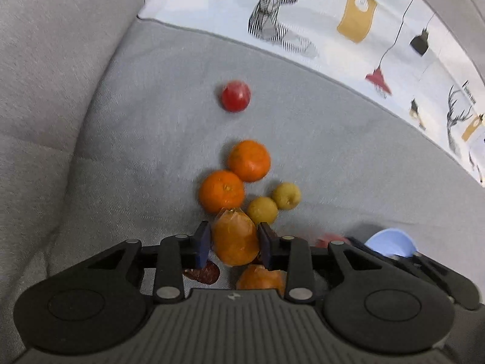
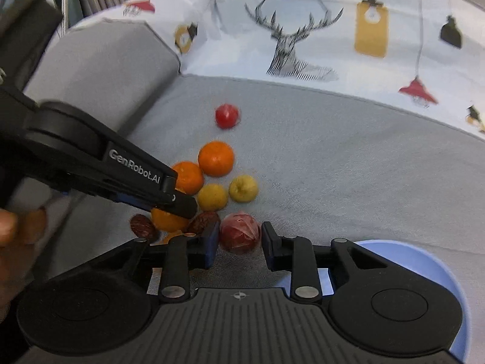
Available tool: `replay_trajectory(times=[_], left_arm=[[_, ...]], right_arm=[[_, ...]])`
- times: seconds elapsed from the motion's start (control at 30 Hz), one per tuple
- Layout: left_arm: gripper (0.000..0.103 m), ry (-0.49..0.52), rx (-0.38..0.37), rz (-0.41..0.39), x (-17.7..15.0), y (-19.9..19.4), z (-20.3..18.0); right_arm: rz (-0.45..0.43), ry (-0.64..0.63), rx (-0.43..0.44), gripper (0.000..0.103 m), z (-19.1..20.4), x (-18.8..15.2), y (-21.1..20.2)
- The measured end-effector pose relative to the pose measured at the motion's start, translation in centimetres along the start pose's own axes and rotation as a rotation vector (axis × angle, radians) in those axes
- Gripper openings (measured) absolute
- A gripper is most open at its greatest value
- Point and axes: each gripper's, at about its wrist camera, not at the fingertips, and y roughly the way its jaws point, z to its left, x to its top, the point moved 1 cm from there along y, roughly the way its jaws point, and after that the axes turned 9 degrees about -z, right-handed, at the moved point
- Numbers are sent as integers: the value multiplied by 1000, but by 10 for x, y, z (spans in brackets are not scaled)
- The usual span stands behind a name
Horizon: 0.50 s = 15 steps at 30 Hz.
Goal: Organize fruits
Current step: 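Grasp the red-netted fruit with the right tool while the left tool grasps a mandarin, then place the red-netted fruit on the plate with the right tool while the left tool places the mandarin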
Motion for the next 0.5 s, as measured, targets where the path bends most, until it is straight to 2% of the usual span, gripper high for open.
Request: replay_trajectory(times=[0.17,0.3,0.43,0.5], left_arm=[[37,-3,-16,-97,2,-23,-3],[37,30,-12,-185,2,-43,-10],[37,104,-14,-270,-4,-64,-26],[37,133,-38,-287,-12,-70,-38]], right_arm=[[-53,-4,-39,32,-9,13,-53],[-93,-15,-97,32,-28,1,-95],[-67,71,-167,32,-57,-25,-109],[-46,72,-223,32,-65,-33,-110]])
